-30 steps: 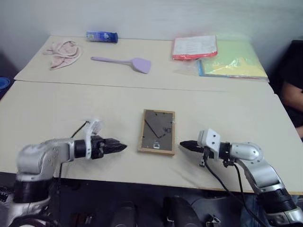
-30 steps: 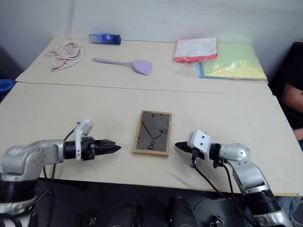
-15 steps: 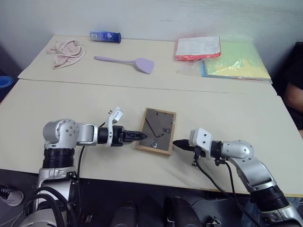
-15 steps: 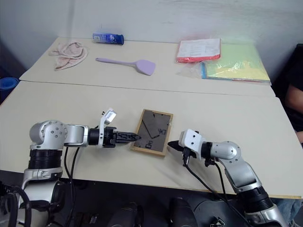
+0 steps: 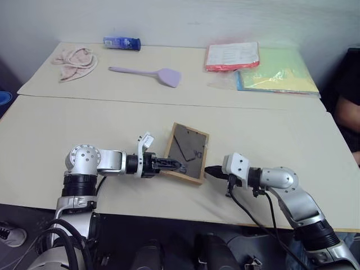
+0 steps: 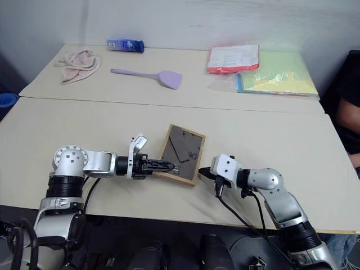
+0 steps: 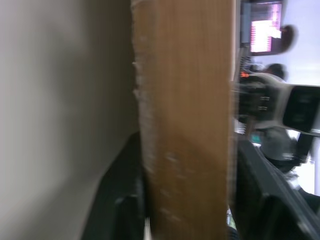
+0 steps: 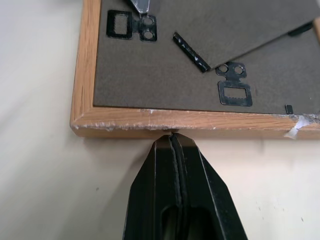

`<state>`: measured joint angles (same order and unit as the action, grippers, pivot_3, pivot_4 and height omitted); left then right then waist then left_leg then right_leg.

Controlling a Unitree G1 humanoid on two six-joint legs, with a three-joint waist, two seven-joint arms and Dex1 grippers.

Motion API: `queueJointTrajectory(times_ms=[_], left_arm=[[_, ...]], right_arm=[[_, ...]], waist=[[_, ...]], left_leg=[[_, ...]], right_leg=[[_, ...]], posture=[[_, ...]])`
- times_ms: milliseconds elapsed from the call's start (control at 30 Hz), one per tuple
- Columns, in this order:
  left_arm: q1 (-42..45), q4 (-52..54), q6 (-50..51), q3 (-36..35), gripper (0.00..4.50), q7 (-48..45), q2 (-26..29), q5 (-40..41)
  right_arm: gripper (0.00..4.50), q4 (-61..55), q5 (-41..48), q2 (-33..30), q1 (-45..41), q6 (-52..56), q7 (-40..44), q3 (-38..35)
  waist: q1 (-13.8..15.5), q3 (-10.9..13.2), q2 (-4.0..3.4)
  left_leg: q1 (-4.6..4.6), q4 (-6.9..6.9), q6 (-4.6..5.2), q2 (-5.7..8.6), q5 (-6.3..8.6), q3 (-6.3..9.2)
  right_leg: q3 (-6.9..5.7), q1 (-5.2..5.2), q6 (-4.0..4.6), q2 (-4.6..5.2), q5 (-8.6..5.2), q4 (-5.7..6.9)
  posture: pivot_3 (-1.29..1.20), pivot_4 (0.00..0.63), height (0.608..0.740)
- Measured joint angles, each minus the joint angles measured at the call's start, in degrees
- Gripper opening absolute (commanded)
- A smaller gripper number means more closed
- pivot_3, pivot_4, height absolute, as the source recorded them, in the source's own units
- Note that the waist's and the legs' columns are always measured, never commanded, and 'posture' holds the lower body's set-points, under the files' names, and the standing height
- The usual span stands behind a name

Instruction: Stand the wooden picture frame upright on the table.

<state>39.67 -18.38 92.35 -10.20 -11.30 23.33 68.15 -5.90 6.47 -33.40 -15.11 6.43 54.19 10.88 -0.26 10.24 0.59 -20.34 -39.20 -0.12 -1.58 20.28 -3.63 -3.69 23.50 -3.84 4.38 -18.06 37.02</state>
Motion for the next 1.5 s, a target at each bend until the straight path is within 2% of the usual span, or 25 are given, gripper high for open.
queueJointTrajectory(times_ms=[167, 267, 333, 400, 500, 633, 833, 1000, 1133, 1233, 1333, 1500], left_arm=[[-1.35, 1.65, -0.09, -1.07, 1.28, 1.88, -0.47, 1.24], [-5.67, 8.48, -2.91, -1.91, 1.28, -0.85, 0.69, 0.32], [-10.64, 17.71, -10.82, 1.69, 1.28, -9.23, 6.18, -3.55], [-12.52, 22.38, -16.42, 4.38, 1.28, -15.03, 9.92, -7.33], [-14.16, 25.05, -22.49, 7.54, 1.28, -20.79, 11.75, -11.56], [-14.48, 25.88, -25.04, 9.08, 1.28, -23.39, 10.89, -13.85], [-15.0, 26.59, -25.43, 8.96, 1.28, -23.9, 10.45, -15.11], [-14.04, 25.71, -21.17, 6.85, 1.28, -21.64, 7.78, -13.69], [-11.92, 22.77, -12.87, 3.83, 1.28, -18.63, 5.24, -9.56], [-9.26, 18.96, -4.3, -0.07, 1.28, -15.92, 3.65, -5.72], [-7.63, 13.36, -0.67, -3.28, 1.28, -13.27, 6.37, -0.19], [-7.34, 6.44, 0.16, -1.92, 1.28, -8.5, 12.01, 10.54]], right_arm=[[0.0, 0.36, 0.65, 0.09, 0.15, -0.22, 0.06, -0.35], [0.54, -1.02, 7.82, 0.09, 1.02, 2.58, 1.79, -4.89], [1.24, -3.33, 15.86, 0.09, 0.67, 7.38, 4.09, -8.62], [1.81, -4.26, 20.94, 0.16, -1.0, 12.63, 4.46, -9.97], [2.87, -4.65, 25.75, 1.27, -5.19, 20.46, 3.53, -9.82], [4.17, -2.32, 25.02, 4.94, -11.03, 23.38, 0.6, -7.54], [4.17, 0.0, 23.97, 9.33, -14.4, 22.27, 1.51, -4.39], [4.17, -2.8, 24.42, 8.32, -13.0, 21.41, 7.05, -2.12], [4.17, -4.66, 23.48, 5.42, -10.48, 16.9, 9.68, -2.4], [4.17, -4.04, 19.72, 4.11, -8.85, 8.5, 10.97, -2.88], [4.17, -0.74, 17.53, 2.65, -7.94, -0.64, 12.63, -6.17], [4.17, 2.09, 17.48, -0.09, -7.81, -10.5, 14.79, -12.98]], waist=[[0.01, 0.0, 0.0], [-0.08, 0.01, 0.01], [-0.62, 0.02, 0.02], [-0.81, 0.02, 0.02], [-1.07, 0.0, -0.01], [-0.99, 0.0, -0.01], [-0.52, 0.0, -0.01], [0.18, 0.0, 0.0], [0.15, 0.01, 0.01], [-0.09, 0.02, 0.02], [-0.51, 0.03, 0.04], [-0.67, 0.04, 0.03]], left_leg=[[0.01, 0.0, -0.04, 0.0, -0.02, 0.0], [-0.01, 0.04, -0.05, -0.04, -0.01, -0.01], [-0.01, 0.06, -0.14, -0.12, -0.01, -0.01], [0.1, 0.04, -0.18, -0.11, -0.03, -0.04], [0.14, 0.06, -0.18, -0.1, -0.03, -0.04], [0.06, 0.1, -0.12, -0.08, 0.0, -0.03], [-0.01, 0.08, 0.0, -0.07, 0.04, -0.01], [-0.1, 0.08, 0.08, -0.05, 0.08, 0.03], [-0.14, 0.07, 0.14, -0.01, 0.1, 0.03], [-0.11, 0.06, 0.1, -0.03, 0.08, 0.01], [-0.08, 0.07, 0.03, -0.07, 0.04, 0.0], [-0.08, 0.09, 0.03, -0.06, 0.04, 0.05]], right_leg=[[0.01, 0.0, 0.0, -0.01, 0.0, 0.0], [0.01, 0.03, 0.0, -0.04, 0.0, -0.03], [0.02, 0.05, 0.03, -0.13, -0.02, -0.04], [0.06, -0.01, 0.08, -0.13, -0.04, -0.15], [0.09, -0.01, 0.12, -0.1, -0.06, -0.09], [0.08, 0.03, 0.12, -0.05, -0.06, -0.12], [0.06, 0.05, 0.06, -0.02, -0.03, -0.05], [0.03, 0.08, 0.05, 0.01, -0.03, -0.07], [0.02, 0.07, 0.01, 0.05, -0.01, -0.11], [0.02, 0.09, 0.01, -0.01, -0.01, -0.07], [0.03, 0.11, 0.01, -0.05, -0.01, -0.04], [0.02, 0.09, 0.01, 0.02, -0.01, -0.06]], posture=[[0.0, 0.15, 0.74], [0.0, 0.15, 0.74], [0.0, 0.15, 0.74], [0.0, 0.15, 0.74], [0.0, 0.15, 0.74], [0.0, 0.15, 0.74], [0.0, 0.15, 0.74], [0.0, 0.15, 0.74], [0.0, 0.15, 0.74], [0.0, 0.15, 0.74], [0.0, 0.15, 0.74], [0.0, 0.15, 0.74]])
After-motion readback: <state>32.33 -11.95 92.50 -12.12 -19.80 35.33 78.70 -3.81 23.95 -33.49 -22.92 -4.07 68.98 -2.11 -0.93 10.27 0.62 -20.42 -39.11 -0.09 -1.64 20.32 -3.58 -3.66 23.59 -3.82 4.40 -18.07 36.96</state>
